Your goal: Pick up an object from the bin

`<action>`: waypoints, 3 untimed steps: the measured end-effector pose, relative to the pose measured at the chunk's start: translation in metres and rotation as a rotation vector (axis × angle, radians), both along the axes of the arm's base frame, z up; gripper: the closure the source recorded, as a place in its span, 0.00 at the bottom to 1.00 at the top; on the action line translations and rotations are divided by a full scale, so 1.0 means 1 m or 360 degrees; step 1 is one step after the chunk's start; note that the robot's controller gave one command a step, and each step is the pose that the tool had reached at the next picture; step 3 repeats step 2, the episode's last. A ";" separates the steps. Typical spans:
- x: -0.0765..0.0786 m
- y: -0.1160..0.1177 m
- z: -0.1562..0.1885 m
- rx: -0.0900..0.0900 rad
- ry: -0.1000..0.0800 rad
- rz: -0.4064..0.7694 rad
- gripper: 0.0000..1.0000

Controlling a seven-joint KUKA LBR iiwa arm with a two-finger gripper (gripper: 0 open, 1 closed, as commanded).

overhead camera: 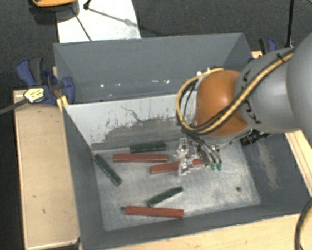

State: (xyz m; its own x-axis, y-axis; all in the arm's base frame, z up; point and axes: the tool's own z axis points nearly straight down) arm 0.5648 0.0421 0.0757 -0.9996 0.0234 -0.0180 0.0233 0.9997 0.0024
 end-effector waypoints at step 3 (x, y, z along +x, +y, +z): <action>0.008 0.010 0.190 0.0000 0.0010 -0.0038 1.00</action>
Offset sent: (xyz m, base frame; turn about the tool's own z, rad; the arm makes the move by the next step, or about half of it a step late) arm 0.0057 0.0093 0.1844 0.0292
